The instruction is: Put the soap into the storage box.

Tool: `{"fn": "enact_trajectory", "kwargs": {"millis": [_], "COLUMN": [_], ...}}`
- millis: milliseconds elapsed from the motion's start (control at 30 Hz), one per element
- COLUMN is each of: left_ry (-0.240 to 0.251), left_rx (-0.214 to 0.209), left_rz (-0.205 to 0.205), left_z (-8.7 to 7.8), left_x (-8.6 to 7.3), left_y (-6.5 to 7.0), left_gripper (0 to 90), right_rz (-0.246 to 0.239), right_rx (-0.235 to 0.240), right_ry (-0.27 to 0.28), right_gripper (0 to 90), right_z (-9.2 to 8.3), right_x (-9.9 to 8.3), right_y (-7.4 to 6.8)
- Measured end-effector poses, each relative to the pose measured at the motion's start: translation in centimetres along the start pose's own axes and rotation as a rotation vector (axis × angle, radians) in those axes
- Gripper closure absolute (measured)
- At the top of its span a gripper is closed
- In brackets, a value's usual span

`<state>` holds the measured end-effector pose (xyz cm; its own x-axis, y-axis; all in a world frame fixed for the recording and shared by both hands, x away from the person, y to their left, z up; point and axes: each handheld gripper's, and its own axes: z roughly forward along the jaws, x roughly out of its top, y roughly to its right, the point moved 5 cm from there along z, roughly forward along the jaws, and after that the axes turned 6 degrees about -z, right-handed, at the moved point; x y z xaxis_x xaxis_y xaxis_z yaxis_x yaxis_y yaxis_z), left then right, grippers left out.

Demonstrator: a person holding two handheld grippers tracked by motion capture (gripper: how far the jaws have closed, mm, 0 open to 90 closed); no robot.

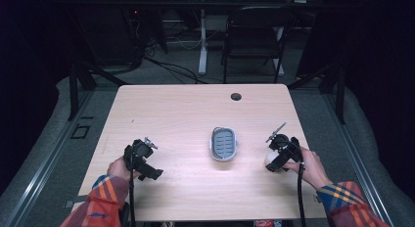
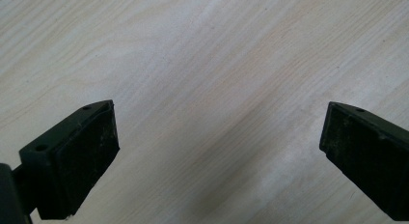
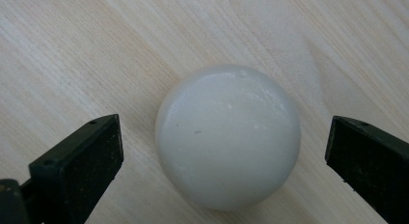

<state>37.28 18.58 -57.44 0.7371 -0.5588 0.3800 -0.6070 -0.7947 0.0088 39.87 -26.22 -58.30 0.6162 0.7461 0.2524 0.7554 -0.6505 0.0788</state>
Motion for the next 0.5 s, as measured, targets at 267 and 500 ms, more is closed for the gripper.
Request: {"fn": "enact_trajectory", "kwargs": {"millis": [267,500], "left_ry": [-0.006,-0.006], "left_rx": [0.003,0.006], "left_rz": [0.001,0.003], "left_z": [0.01,-0.01], "left_x": [-0.05,-0.06], "left_y": [0.0,-0.01], "left_gripper": [0.2,0.2], "right_rz": [-0.045,-0.068], "right_rx": [-0.004,-0.018], "right_ry": [-0.051,-0.079], "right_gripper": [19.4,22.8], "right_z": [0.67,0.63], "right_x": [0.21,0.2], "right_y": [0.09,0.24]}}
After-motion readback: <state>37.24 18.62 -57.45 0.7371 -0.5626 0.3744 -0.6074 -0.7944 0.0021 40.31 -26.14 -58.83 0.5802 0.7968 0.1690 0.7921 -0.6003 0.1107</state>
